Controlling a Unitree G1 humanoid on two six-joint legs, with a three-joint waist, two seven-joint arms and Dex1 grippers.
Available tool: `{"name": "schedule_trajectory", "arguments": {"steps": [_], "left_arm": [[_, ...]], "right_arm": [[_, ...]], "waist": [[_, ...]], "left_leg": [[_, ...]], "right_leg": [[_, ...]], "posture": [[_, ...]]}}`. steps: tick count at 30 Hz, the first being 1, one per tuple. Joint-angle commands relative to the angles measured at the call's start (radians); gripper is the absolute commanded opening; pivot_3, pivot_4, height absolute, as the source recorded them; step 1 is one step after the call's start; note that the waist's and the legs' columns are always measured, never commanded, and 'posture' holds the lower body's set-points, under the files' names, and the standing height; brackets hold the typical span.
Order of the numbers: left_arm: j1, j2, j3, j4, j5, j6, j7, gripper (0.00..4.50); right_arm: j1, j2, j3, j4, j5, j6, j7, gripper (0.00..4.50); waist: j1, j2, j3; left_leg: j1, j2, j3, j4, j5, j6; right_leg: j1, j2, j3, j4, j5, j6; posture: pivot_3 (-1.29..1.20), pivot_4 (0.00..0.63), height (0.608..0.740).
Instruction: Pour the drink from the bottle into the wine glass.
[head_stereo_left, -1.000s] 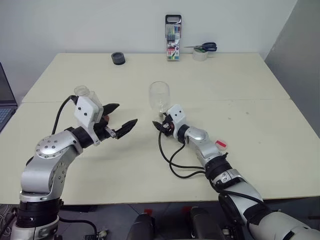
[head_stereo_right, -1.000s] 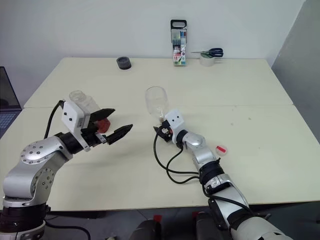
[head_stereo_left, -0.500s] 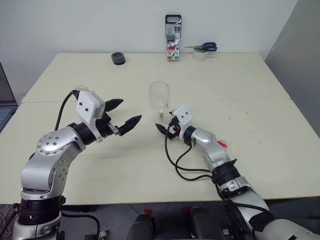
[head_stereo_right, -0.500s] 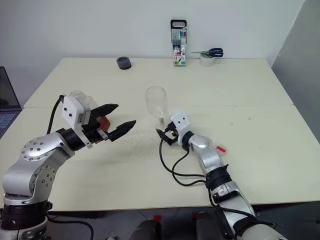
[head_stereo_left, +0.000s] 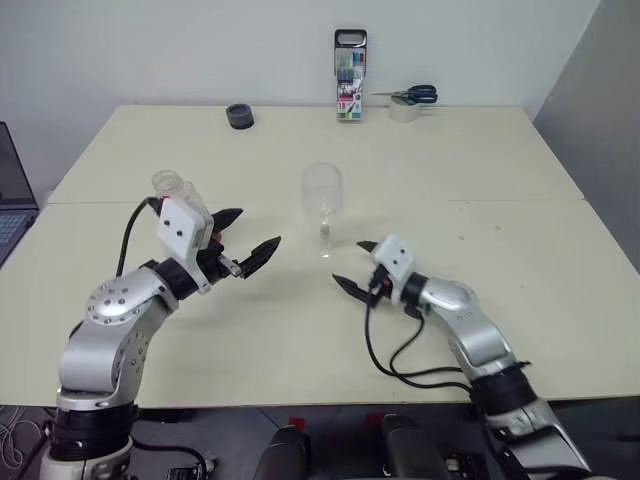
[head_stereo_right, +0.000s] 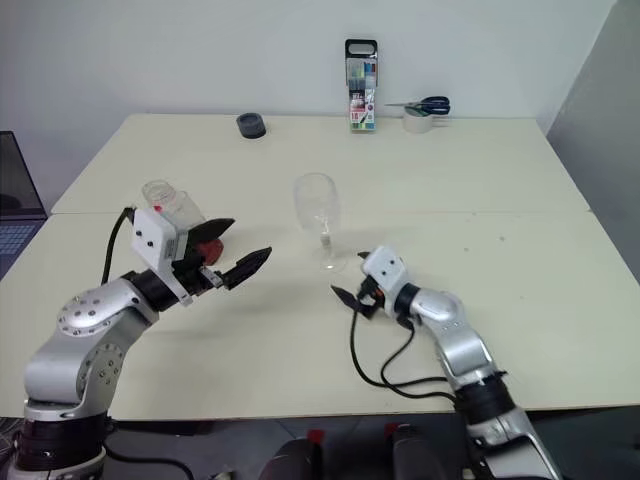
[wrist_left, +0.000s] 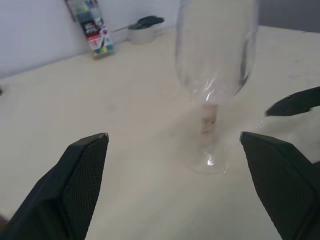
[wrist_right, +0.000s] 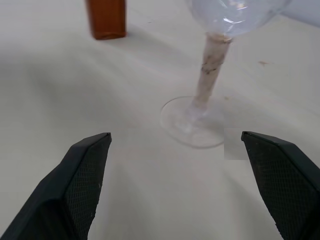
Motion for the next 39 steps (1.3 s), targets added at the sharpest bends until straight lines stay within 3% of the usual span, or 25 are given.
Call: {"name": "schedule_trajectory", "arguments": {"steps": [1, 9, 14, 27, 39], "left_arm": [[0.063, -0.019, 0.015, 0.010, 0.053, -0.079, 0.029, 4.50], [0.133, -0.122, 0.080, 0.119, 0.147, -0.152, 0.224, 4.50], [0.118, -0.135, 0.114, 0.174, 0.168, -0.180, 0.280, 4.50], [-0.052, -0.054, 0.121, 0.364, 0.145, -0.201, 0.206, 4.50], [-0.204, -0.021, 0.083, 0.524, 0.179, -0.248, 0.166, 4.50]], "right_arm": [[0.024, -0.051, -0.030, -0.168, 0.079, 0.045, 0.062, 4.45], [0.050, -0.100, -0.066, -0.339, 0.222, 0.136, 0.093, 4.45], [0.039, -0.094, -0.062, -0.352, 0.236, 0.146, 0.069, 4.45], [0.000, -0.098, -0.036, -0.405, 0.271, 0.187, 0.062, 4.45], [-0.015, -0.109, -0.061, -0.458, 0.396, 0.269, 0.065, 4.45]], "waist": [[0.000, 0.000, 0.000], [0.010, -0.001, -0.001], [0.015, -0.001, -0.001], [0.024, -0.001, -0.001], [0.025, -0.002, -0.001]], "left_leg": [[0.000, 0.000, 0.000, 0.000, 0.000, 0.000], [0.000, 0.000, -0.001, 0.000, 0.000, 0.000], [0.000, 0.000, -0.001, 0.000, 0.000, 0.000], [0.000, 0.000, -0.001, 0.000, 0.000, 0.000], [-0.001, 0.000, -0.002, 0.001, 0.000, 0.000]], "right_leg": [[0.000, 0.000, 0.000, 0.000, 0.000, 0.000], [0.001, 0.000, -0.001, -0.001, 0.000, 0.000], [0.001, 0.000, -0.001, -0.002, 0.000, 0.000], [0.001, 0.000, -0.002, -0.002, 0.000, 0.000], [0.001, 0.000, -0.003, -0.002, 0.000, 0.000]], "posture": [[0.00, 0.150, 0.740], [0.00, 0.150, 0.740], [0.00, 0.150, 0.740], [0.00, 0.150, 0.740], [0.00, 0.150, 0.740]]}}
